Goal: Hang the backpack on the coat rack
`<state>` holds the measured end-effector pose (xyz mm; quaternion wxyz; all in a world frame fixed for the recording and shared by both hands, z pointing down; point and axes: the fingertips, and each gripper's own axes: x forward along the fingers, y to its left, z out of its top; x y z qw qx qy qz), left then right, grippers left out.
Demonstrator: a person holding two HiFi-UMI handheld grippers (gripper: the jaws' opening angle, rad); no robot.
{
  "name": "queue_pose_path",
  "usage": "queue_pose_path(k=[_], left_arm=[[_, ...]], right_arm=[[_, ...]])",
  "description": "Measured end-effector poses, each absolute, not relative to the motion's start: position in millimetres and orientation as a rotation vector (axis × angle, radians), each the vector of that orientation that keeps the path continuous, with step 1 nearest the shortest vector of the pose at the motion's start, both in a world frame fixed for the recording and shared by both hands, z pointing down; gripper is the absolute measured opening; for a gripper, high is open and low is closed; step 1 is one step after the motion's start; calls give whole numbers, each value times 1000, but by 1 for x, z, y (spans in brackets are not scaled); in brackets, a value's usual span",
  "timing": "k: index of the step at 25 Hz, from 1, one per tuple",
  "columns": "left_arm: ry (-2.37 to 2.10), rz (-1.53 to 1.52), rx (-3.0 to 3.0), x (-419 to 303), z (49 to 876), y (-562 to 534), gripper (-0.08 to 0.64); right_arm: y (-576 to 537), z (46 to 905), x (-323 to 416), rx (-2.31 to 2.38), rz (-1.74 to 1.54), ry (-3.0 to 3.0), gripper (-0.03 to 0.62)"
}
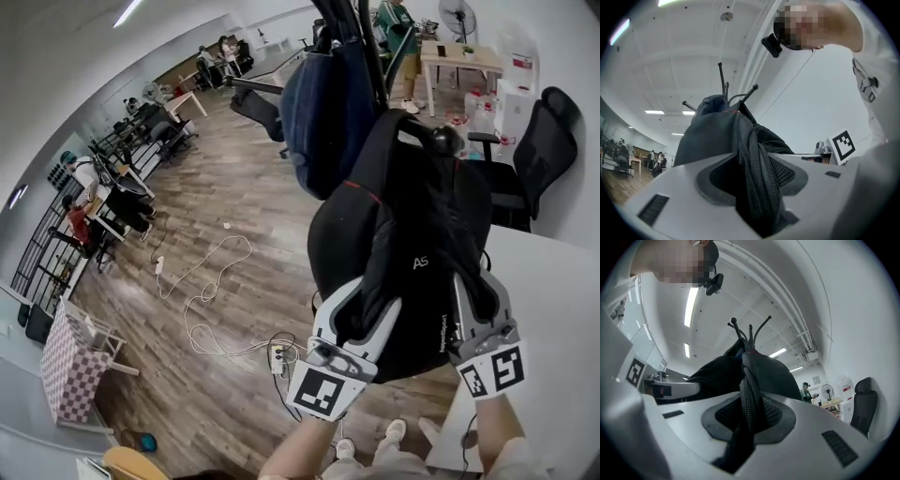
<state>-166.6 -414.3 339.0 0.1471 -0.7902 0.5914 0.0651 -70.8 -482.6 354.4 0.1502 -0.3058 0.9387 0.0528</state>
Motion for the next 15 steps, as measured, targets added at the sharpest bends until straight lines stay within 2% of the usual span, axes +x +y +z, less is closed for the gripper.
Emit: queue_pose_path(k=[1, 4, 8, 13, 15], left_arm=[[1711, 191, -2267, -169, 340, -411, 194], [1738, 180, -2247, -174, 344, -395, 216], [1792, 203, -2201, -192, 340, -359, 216], [1823, 237, -2172, -210, 340, -296, 213], [1849, 230, -2175, -217, 351, -270, 169]], right_arm=[[-483, 356, -72, -873, 155, 2698, 49], [-487, 358, -70, -890, 149, 2696, 71], [-481, 359, -56, -964, 159, 2684, 134], [-438, 367, -17, -1117, 210, 2664, 138], [-411, 386, -12, -1123, 167, 2715, 137]])
